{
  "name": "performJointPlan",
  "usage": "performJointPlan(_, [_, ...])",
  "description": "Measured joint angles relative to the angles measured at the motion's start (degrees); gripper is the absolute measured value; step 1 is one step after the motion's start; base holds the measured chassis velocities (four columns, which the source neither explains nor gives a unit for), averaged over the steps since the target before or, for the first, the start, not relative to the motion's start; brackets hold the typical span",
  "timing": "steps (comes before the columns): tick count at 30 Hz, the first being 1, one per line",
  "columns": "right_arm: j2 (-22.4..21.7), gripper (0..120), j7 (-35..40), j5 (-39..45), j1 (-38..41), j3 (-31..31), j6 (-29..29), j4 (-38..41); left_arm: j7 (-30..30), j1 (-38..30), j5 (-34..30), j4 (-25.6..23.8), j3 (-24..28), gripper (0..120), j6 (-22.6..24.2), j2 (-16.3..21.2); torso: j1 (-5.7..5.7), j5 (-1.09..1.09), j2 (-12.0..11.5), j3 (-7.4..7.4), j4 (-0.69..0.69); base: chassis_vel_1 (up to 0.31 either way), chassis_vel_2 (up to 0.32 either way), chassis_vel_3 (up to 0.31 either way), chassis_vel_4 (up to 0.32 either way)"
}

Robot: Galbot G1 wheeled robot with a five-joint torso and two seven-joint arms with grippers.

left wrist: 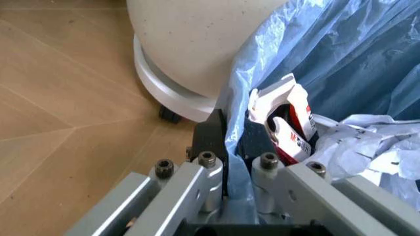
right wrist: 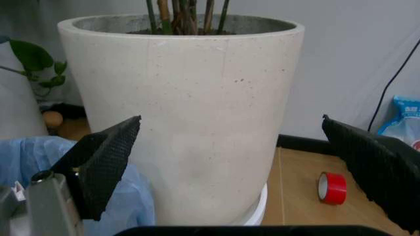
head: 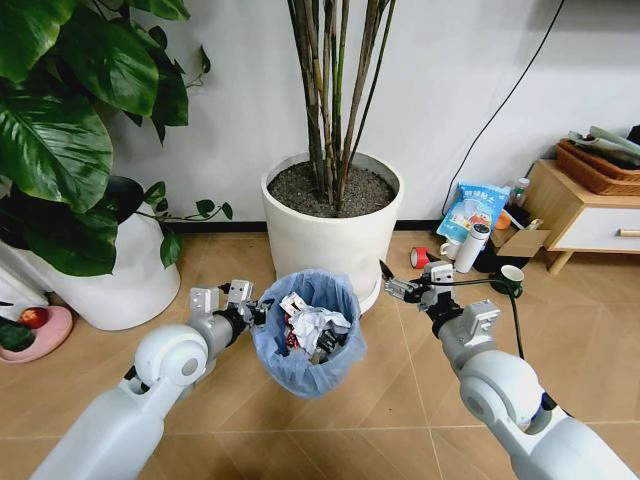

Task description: Pick up the trash bin and place the garbage on the floor into it.

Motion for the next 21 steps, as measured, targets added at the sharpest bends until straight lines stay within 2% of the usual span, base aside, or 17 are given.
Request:
performJointPlan(9, [-0.1,100,0.0,0.0,0.3,-0.6,0.2,0.0,0.0,0.0,-0.1,0.1,0.1,0,0.0,0.0,0.0,0.0,0.0,0.0,0.0,0.137,0.006,-0.146,0.0])
performJointPlan(21, [-0.2,100,-0.1,0.1,0.6,-1.2,0.4,0.0,-0.1,0.0,-0.1,0.0,0.0,0,0.0,-0.1,-0.01,0.02,0.0,0.0,-0.01,0.189,-0.071,-0.194,0.055])
